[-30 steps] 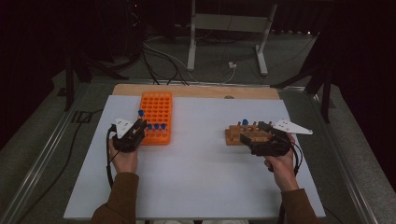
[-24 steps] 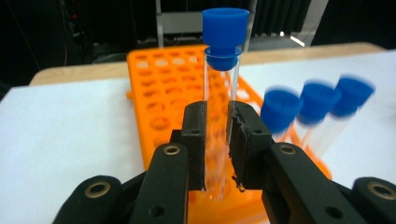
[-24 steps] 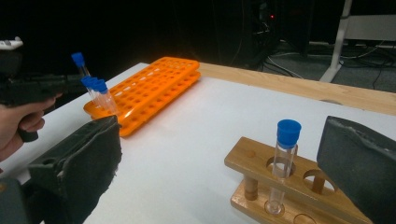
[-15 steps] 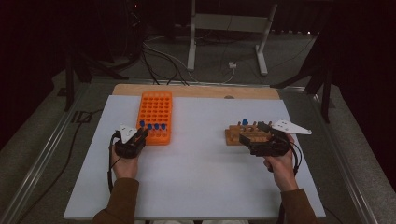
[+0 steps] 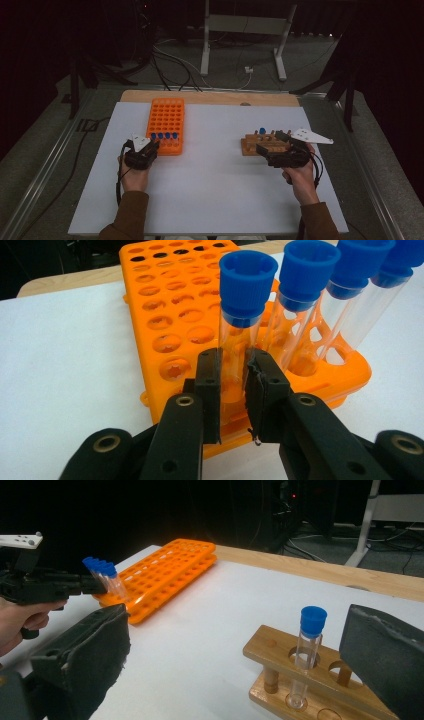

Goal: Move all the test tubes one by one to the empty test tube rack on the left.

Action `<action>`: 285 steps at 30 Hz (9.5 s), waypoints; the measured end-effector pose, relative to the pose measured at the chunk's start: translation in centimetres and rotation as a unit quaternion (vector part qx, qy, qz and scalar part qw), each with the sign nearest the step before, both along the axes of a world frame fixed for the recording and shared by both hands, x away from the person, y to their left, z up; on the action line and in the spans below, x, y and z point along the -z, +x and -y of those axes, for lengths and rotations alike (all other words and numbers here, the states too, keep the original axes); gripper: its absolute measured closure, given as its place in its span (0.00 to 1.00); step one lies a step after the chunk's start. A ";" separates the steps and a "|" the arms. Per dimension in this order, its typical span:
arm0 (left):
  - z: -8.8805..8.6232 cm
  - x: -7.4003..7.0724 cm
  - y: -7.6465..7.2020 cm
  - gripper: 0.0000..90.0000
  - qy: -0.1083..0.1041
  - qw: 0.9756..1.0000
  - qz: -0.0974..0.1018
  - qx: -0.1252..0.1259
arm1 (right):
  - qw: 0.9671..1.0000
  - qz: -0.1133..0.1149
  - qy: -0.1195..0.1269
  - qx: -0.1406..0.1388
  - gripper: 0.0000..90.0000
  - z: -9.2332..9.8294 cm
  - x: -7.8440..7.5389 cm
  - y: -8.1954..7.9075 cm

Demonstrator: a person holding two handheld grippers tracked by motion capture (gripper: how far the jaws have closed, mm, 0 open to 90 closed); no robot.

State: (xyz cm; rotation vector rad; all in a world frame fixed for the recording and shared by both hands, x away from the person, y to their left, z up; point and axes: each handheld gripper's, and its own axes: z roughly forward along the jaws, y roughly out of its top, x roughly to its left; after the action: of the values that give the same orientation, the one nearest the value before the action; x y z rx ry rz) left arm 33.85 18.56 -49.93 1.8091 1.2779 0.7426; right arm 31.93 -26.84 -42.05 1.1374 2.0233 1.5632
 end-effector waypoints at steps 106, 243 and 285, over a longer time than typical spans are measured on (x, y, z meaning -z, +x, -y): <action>2.0 -5.4 -5.1 0.01 -0.097 0.990 0.046 0.093 | 0.995 0.002 -0.055 0.084 0.85 0.5 0.3 4.8; 5.9 -7.0 -3.7 0.87 -0.075 0.983 0.094 0.140 | 0.999 -0.027 -0.021 -0.002 0.00 0.0 -1.0 0.4; -2.2 -5.9 -3.7 0.87 -0.071 0.992 0.106 0.023 | 1.000 -0.019 -0.009 0.005 0.00 0.9 -1.2 0.3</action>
State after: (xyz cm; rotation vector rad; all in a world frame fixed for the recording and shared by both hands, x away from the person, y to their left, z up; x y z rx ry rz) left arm 30.15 20.73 -44.00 1.5950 1.1164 0.7770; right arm 32.23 -27.79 -40.87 1.1771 2.0478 1.5267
